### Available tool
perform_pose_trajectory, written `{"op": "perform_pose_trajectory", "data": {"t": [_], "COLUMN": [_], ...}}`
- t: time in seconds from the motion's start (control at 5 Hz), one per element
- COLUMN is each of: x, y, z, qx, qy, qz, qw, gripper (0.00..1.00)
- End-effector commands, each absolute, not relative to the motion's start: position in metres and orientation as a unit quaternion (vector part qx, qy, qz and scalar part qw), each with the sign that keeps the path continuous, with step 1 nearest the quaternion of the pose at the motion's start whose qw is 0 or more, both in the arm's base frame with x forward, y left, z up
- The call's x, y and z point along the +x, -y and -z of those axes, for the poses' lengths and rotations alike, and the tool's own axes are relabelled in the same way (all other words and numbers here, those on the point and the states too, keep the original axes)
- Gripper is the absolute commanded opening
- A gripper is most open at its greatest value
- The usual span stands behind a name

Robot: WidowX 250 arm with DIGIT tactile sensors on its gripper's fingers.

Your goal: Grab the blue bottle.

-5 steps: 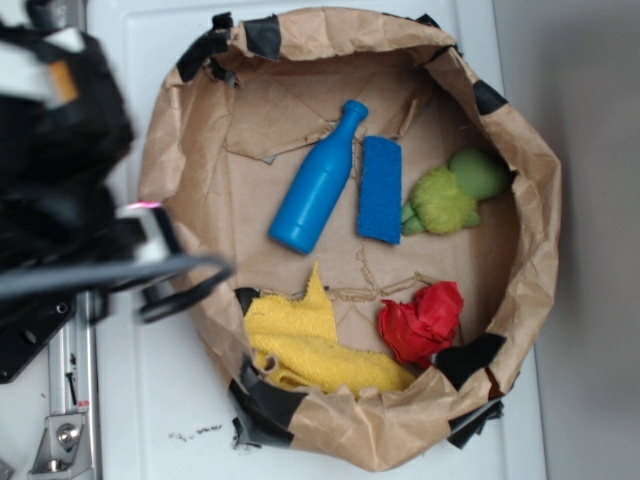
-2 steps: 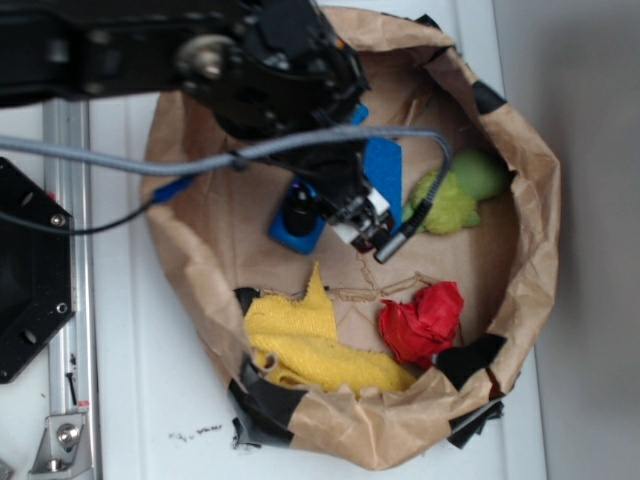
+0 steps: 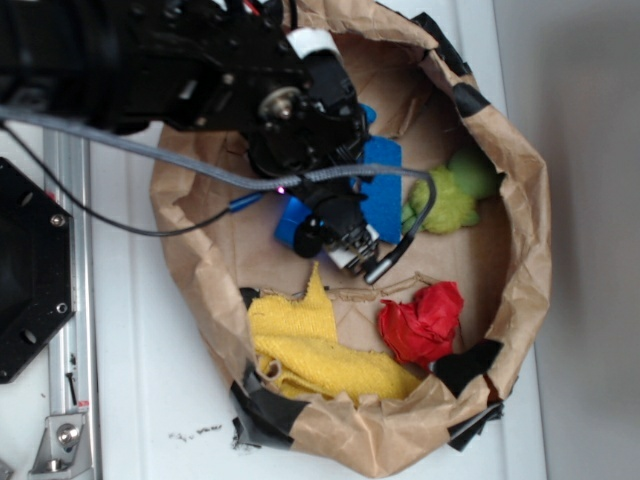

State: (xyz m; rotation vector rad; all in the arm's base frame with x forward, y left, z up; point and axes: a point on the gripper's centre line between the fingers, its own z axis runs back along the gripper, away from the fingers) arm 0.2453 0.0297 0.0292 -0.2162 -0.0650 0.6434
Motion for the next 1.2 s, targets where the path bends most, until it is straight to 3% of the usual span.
{"op": "perform_pose_trajectory", "data": {"t": [0.0,0.2,0.4,0.6,0.8,1.0], "x": [0.242,0.247,0.247,0.249,0.247,0.248], "y": [-0.047,-0.039,-0.043,-0.037,-0.013,-0.012], "z": [-0.056,-0.087,-0.129,-0.162,-0.189,-0.182], "qx": [0.000,-0.039,-0.016,-0.052,-0.034,-0.059], "qy": [0.021,0.035,0.073,0.112,0.099,0.072], "qz": [-0.268,-0.297,-0.264,-0.249,-0.232,-0.209], "qw": [0.963,0.954,0.962,0.961,0.967,0.973], "gripper": [0.00,0.00,0.00,0.00,0.00,0.00]}}
